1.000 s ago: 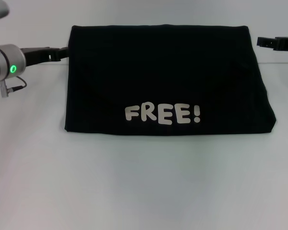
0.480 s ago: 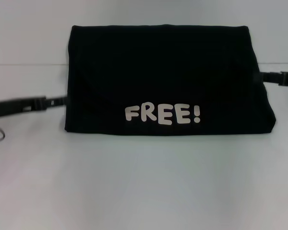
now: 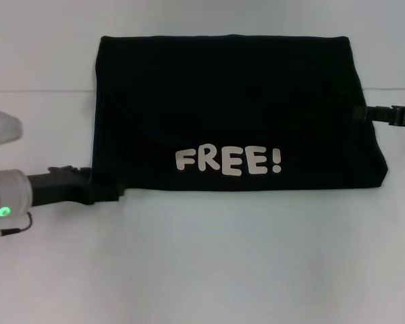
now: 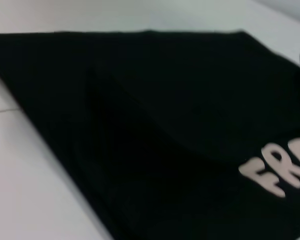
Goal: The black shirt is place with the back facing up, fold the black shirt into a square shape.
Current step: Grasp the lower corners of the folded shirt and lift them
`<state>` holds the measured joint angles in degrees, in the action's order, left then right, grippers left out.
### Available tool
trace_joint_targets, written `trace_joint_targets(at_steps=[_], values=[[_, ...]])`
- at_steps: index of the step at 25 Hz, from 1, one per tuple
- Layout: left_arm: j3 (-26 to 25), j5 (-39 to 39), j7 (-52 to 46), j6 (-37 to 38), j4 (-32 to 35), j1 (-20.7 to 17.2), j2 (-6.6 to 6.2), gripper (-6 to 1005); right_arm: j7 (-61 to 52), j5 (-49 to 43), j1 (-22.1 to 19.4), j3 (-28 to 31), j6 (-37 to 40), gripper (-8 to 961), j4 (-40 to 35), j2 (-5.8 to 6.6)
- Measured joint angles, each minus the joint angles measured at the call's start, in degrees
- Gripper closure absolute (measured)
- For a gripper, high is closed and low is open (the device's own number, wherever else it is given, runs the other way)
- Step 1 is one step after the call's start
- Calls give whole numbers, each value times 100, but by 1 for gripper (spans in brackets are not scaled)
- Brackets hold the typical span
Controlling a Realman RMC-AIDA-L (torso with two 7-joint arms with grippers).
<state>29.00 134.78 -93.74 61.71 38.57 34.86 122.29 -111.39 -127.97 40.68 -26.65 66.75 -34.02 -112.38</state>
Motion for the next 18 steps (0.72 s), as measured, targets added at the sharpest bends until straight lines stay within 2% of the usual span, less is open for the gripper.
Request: trace_joint_targets(at_steps=[3,5,13,18], values=[[142,-44,212,-107,50,-1,125,49,-32,1,19,10,-12,267,0,1],[146,-67,250,-108,50,3,129,61,-38,1,23,11,-12,267,0,2],[241,-91,373,95,79,8,112,108,-41,1,-14,11,-85,266,0,-4],[210,-107,340,181,59,8,34,137,-41,-6,-51,-21,-86,266,1,-1]])
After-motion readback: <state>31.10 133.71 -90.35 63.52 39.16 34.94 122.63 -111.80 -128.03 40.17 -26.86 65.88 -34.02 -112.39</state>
